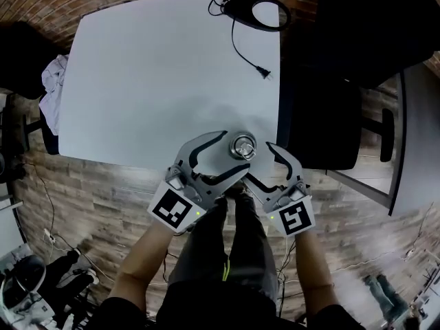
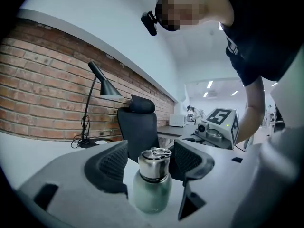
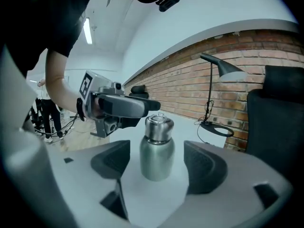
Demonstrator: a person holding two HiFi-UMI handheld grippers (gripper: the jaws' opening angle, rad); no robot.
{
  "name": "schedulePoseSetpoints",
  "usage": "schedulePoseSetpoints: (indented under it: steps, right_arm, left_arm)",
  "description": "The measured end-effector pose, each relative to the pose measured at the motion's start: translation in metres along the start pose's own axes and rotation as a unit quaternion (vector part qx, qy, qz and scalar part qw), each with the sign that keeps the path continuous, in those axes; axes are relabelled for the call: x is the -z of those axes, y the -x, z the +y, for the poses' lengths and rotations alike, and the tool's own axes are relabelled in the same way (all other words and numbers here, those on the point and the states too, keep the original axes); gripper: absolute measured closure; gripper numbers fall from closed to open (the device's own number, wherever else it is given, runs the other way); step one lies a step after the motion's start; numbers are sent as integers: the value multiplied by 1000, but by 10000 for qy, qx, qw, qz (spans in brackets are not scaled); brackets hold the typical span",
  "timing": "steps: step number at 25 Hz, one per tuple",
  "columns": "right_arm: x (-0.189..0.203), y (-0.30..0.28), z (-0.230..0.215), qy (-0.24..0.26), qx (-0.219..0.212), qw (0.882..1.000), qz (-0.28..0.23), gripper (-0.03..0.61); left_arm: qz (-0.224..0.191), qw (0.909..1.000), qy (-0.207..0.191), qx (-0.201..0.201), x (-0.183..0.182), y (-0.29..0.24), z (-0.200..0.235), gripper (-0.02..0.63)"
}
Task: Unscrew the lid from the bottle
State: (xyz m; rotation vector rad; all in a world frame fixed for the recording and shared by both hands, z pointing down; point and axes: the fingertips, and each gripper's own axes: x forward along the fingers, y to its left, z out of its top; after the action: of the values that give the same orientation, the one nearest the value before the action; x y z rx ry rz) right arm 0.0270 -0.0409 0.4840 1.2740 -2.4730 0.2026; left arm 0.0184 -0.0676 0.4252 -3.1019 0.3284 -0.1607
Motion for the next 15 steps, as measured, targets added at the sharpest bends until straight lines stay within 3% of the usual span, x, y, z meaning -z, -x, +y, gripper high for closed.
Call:
schedulePoseSetpoints:
  steps: [8, 15]
  right_arm:
    - [11, -29, -2, -179, -105, 9997, -163, 206]
    - [11, -48, 0, 33, -333, 9991, -278, 202]
  left_arm:
    - [-49, 9992, 55, 405, 14, -16, 1, 289]
    - [-36, 9981, 90, 612, 19, -24, -3, 285]
